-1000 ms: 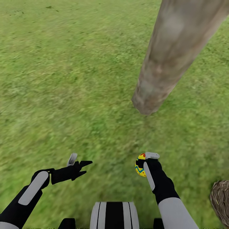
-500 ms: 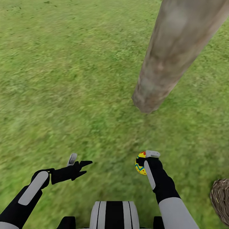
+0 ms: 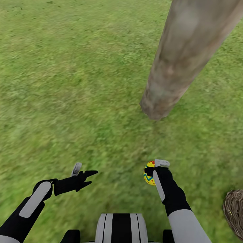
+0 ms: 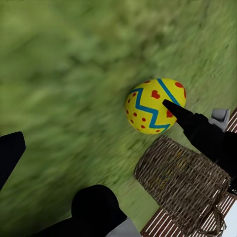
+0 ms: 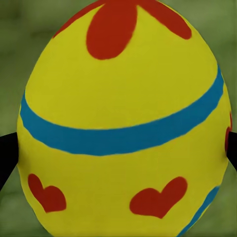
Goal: Take the three Easter eggs out of the wicker basket on the lawn in the garden, then place them on the lawn next to a single tree (choose any tree) so that all three eggs are next to the same tree and none are left in the basket.
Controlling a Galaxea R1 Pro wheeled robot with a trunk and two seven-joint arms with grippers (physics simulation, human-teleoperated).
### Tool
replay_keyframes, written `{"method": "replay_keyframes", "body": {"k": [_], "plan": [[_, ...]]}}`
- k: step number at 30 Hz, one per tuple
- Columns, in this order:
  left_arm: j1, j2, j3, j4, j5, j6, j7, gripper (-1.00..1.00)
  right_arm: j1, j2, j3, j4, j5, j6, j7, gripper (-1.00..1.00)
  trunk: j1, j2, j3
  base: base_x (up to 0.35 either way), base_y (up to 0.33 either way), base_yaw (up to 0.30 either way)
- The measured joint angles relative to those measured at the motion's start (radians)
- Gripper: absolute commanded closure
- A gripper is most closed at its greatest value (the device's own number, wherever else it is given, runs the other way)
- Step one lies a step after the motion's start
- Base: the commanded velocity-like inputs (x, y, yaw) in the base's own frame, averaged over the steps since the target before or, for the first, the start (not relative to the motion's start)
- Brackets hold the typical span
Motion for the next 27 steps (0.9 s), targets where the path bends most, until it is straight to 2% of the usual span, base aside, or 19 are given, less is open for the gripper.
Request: {"method": "replay_keyframes", "body": {"k": [11,15,27], "plan": [[0.0,0.0,0.0,0.0,0.0,0.0,0.0,-1.0,0.0,0.0,0.001,0.0,0.001,0.0,0.0,-1.0,0.0,0.0,0.0,0.0,0.0,0.0],[0.0,0.0,0.0,0.0,0.001,0.001,0.0,-1.0,0.0,0.0,0.001,0.03,0.002,0.0,-0.002,-1.0,-0.002,0.001,0.015,0.0,0.0,0.0],[0.0,0.0,-0.001,0.0,0.001,0.001,0.0,-1.0,0.0,0.0,0.001,0.03,-0.002,0.0,-0.002,-1.0,-0.007,0.004,0.071,0.0,0.0,0.0]]}}
